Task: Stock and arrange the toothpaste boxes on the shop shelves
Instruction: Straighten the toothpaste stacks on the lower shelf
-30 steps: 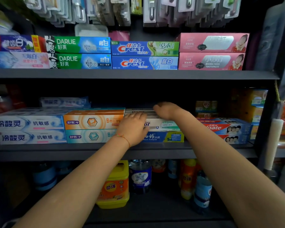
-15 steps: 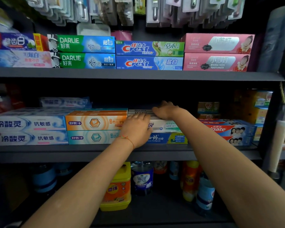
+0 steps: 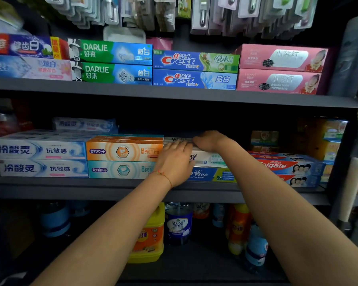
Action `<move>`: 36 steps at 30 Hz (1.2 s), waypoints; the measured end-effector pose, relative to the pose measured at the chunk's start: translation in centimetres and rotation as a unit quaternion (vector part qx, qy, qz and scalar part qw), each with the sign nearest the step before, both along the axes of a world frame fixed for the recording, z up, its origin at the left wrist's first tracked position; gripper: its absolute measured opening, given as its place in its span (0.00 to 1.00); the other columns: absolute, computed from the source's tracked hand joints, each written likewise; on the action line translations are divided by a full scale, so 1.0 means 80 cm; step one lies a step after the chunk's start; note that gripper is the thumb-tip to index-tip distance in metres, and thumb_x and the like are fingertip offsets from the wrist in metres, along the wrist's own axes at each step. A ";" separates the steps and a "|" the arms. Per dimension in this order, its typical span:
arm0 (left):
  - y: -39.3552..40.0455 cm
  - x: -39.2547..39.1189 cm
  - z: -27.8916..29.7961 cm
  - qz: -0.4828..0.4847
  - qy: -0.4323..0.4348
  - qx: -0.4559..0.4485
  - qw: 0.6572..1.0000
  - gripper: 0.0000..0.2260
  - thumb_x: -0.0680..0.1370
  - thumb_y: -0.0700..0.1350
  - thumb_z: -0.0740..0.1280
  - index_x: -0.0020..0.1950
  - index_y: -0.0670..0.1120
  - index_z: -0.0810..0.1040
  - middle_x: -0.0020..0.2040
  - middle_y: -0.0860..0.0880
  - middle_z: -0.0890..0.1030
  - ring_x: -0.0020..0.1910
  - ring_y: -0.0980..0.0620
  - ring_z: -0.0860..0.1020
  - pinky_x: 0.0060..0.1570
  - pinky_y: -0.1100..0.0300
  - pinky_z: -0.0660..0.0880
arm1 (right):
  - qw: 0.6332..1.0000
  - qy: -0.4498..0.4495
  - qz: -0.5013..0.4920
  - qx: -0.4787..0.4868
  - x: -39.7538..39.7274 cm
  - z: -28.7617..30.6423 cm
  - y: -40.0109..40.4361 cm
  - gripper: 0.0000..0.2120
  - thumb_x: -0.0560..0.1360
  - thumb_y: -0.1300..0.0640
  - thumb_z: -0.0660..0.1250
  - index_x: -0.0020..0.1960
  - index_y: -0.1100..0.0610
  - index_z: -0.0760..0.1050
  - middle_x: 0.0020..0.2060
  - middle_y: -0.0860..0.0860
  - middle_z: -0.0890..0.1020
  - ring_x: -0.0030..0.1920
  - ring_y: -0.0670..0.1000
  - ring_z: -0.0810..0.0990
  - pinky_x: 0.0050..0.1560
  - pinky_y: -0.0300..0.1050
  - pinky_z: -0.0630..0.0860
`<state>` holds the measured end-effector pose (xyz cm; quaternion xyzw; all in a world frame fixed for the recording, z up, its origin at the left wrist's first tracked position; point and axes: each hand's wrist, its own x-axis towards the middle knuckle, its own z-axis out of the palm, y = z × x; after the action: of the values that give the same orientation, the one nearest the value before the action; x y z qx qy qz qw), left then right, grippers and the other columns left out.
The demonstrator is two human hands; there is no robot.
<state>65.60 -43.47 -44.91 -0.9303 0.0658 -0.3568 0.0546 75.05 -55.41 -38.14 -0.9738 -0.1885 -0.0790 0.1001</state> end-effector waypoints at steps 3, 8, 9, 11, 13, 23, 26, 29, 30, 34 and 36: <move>0.000 0.001 -0.002 -0.004 -0.002 -0.009 1.000 0.26 0.83 0.54 0.57 0.77 0.44 0.61 0.76 0.45 0.66 0.76 0.47 0.61 0.75 0.53 0.53 | 1.000 0.008 0.006 0.014 -0.008 0.001 -0.006 0.25 0.81 0.40 0.49 0.65 0.53 0.74 0.63 0.57 0.77 0.60 0.57 0.75 0.64 0.54 0.70; 0.003 -0.010 0.005 -0.022 0.009 -0.018 1.000 0.32 0.82 0.54 0.57 0.81 0.44 0.49 0.81 0.46 0.53 0.80 0.48 0.47 0.78 0.51 0.40 | 0.993 0.039 0.062 0.093 -0.020 0.002 -0.018 0.21 0.83 0.47 0.49 0.67 0.55 0.73 0.64 0.56 0.77 0.63 0.57 0.74 0.66 0.52 0.68; 0.008 -0.018 0.007 -0.027 -0.014 -0.016 0.999 0.33 0.81 0.54 0.58 0.81 0.44 0.49 0.81 0.46 0.52 0.80 0.48 0.46 0.78 0.51 0.38 | 0.992 0.026 0.072 0.105 -0.024 0.002 -0.022 0.22 0.83 0.47 0.50 0.70 0.54 0.71 0.68 0.57 0.74 0.67 0.58 0.72 0.68 0.52 0.67; 0.025 -0.035 0.010 -0.025 -0.076 -0.032 0.996 0.34 0.78 0.52 0.61 0.81 0.44 0.53 0.81 0.46 0.55 0.80 0.48 0.49 0.78 0.50 0.39 | 0.991 -0.013 0.085 0.102 -0.032 0.001 -0.031 0.23 0.82 0.46 0.52 0.74 0.52 0.68 0.73 0.56 0.69 0.72 0.58 0.68 0.71 0.52 0.64; 0.052 -0.048 0.008 0.000 -0.106 -0.073 0.992 0.34 0.75 0.49 0.64 0.79 0.43 0.58 0.79 0.45 0.60 0.80 0.46 0.53 0.78 0.48 0.42 | 0.987 -0.065 0.112 0.092 -0.042 -0.005 -0.035 0.23 0.82 0.47 0.54 0.74 0.53 0.68 0.73 0.56 0.69 0.72 0.58 0.68 0.71 0.52 0.65; 0.087 -0.050 -0.017 0.060 -0.041 -0.053 0.996 0.33 0.76 0.49 0.66 0.79 0.46 0.59 0.78 0.46 0.64 0.78 0.46 0.57 0.78 0.44 0.45 | 0.965 -0.224 0.125 -0.059 -0.063 -0.068 -0.005 0.37 0.76 0.32 0.58 0.78 0.49 0.56 0.76 0.50 0.64 0.76 0.53 0.60 0.75 0.56 0.55; 0.090 -0.049 -0.018 0.049 -0.050 -0.051 0.996 0.31 0.75 0.48 0.66 0.77 0.46 0.62 0.75 0.46 0.67 0.76 0.46 0.62 0.78 0.45 0.46 | 0.957 -0.255 0.118 -0.072 -0.064 -0.072 -0.003 0.38 0.74 0.33 0.64 0.78 0.49 0.57 0.75 0.50 0.66 0.74 0.55 0.64 0.73 0.55 0.59; 0.095 -0.047 -0.019 0.048 -0.046 -0.044 0.997 0.32 0.75 0.49 0.68 0.77 0.47 0.62 0.74 0.46 0.68 0.75 0.46 0.62 0.78 0.45 0.47 | 0.957 -0.255 0.122 -0.066 -0.066 -0.072 -0.002 0.38 0.74 0.34 0.65 0.78 0.48 0.57 0.75 0.50 0.67 0.73 0.55 0.65 0.72 0.54 0.59; 0.096 -0.047 -0.020 0.047 -0.044 -0.042 0.997 0.32 0.75 0.49 0.69 0.77 0.47 0.62 0.74 0.47 0.68 0.75 0.46 0.62 0.78 0.45 0.48 | 0.958 -0.249 0.128 -0.064 -0.066 -0.071 -0.003 0.39 0.74 0.34 0.65 0.78 0.48 0.56 0.75 0.50 0.66 0.74 0.55 0.63 0.73 0.54 0.58; 0.095 -0.049 -0.018 0.046 -0.037 -0.034 0.998 0.36 0.74 0.54 0.69 0.78 0.46 0.60 0.76 0.46 0.65 0.77 0.45 0.59 0.78 0.44 0.46 | 0.942 -0.299 0.138 0.059 -0.073 -0.081 -0.028 0.40 0.74 0.38 0.68 0.79 0.53 0.57 0.76 0.55 0.63 0.77 0.57 0.57 0.76 0.57 0.54; 0.084 -0.050 -0.015 0.035 -0.051 -0.020 0.998 0.38 0.74 0.57 0.69 0.79 0.45 0.59 0.78 0.45 0.62 0.78 0.44 0.56 0.78 0.44 0.44 | 0.913 -0.355 0.074 0.186 -0.085 -0.101 -0.051 0.35 0.76 0.46 0.69 0.76 0.60 0.61 0.72 0.60 0.67 0.74 0.60 0.63 0.73 0.57 0.61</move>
<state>61.62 -36.71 -46.08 -0.9135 0.0235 -0.4029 0.0514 68.25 -59.47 -46.22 -0.8286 -0.2648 -0.4457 0.2113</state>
